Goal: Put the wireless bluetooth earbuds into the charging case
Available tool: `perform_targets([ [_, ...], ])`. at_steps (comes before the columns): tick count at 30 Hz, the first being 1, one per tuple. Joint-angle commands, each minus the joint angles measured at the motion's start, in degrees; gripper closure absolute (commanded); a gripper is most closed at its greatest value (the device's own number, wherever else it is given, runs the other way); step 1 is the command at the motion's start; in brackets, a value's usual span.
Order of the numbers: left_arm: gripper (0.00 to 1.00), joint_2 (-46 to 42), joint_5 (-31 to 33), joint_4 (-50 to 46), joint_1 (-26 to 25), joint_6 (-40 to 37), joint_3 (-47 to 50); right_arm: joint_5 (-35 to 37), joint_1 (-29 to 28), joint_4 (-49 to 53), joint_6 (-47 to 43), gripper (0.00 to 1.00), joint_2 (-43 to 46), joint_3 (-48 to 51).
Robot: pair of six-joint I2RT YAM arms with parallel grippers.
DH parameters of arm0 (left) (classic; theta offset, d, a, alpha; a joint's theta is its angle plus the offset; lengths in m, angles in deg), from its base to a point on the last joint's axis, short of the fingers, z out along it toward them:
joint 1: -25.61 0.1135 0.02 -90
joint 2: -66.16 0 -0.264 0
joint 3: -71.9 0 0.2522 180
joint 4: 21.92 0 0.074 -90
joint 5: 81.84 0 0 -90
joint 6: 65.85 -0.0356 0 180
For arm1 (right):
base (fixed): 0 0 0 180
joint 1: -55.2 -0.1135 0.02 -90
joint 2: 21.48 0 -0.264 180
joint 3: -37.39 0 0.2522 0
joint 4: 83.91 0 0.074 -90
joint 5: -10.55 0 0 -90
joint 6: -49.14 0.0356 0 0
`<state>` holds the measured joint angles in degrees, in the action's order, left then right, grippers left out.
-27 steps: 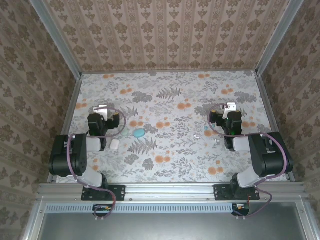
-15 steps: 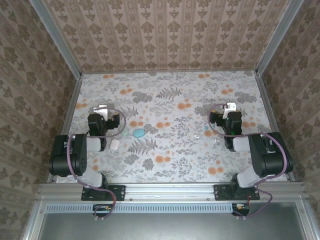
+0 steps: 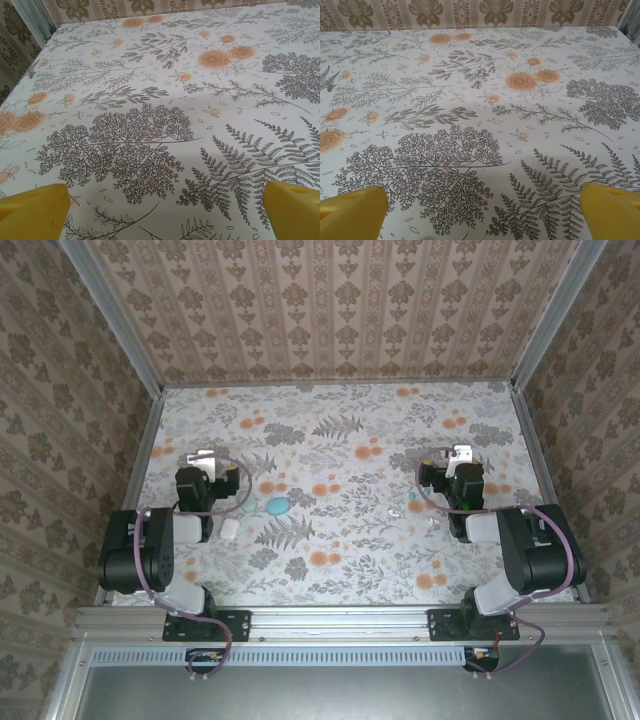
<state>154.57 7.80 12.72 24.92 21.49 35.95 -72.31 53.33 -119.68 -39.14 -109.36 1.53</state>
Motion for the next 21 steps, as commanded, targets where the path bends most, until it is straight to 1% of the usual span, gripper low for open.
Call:
perform_targets([
  [1, 0.00, -0.51, -1.38, -0.07, 0.33, -0.59, -1.09, -0.02, 0.11, 0.06, 0.39, 0.00, 0.24, -0.95],
  [5, 0.00, -1.48, -1.31, -0.82, 0.28, -0.60, -1.18, -1.83, 0.05, 0.48, -0.43, 0.00, 0.50, -1.01],
  [8, 0.00, -5.09, 1.05, -3.12, 0.65, 1.03, -0.79, -3.38, -0.33, 2.02, -1.49, 0.00, 2.00, -1.27],
  [10, 0.00, -8.16, 1.43, -8.12, 1.74, 2.94, -1.86, -3.01, -0.29, 6.72, -1.23, 0.00, 4.76, -2.80],
  [11, 0.00, -9.57, 1.51, -11.21, 2.08, 3.80, -2.69, -3.01, -0.33, 12.24, -0.87, 0.00, 6.61, -4.62],
  [13, 0.00, -12.96, 4.54, -21.08, 2.34, 7.87, -5.79, -3.12, -0.24, 29.42, 1.99, 0.00, 10.24, -11.74],
  [15, 0.00, -15.80, 9.50, -34.80, 2.48, 14.35, -10.77, -3.66, -0.33, 40.90, 5.11, 0.00, 11.71, -16.87],
  [17, 0.00, -17.25, 14.19, -50.14, 2.59, 21.79, -16.65, -5.27, -0.33, 48.48, 9.17, 0.00, 13.79, -20.19],
  [18, 0.00, -17.54, 14.80, -57.29, 2.82, 24.61, -19.40, -7.48, -0.24, 51.98, 11.26, 0.00, 14.86, -21.75],
  [19, 0.00, -17.68, 13.67, -62.41, 3.25, 26.01, -21.20, -11.41, -0.28, 55.23, 12.14, 0.00, 15.70, -23.11],
  [21, 0.01, -18.06, 11.40, -70.31, 3.45, 28.89, -23.03, -19.90, -0.24, 59.00, 13.90, 0.00, 17.19, -24.43],
])
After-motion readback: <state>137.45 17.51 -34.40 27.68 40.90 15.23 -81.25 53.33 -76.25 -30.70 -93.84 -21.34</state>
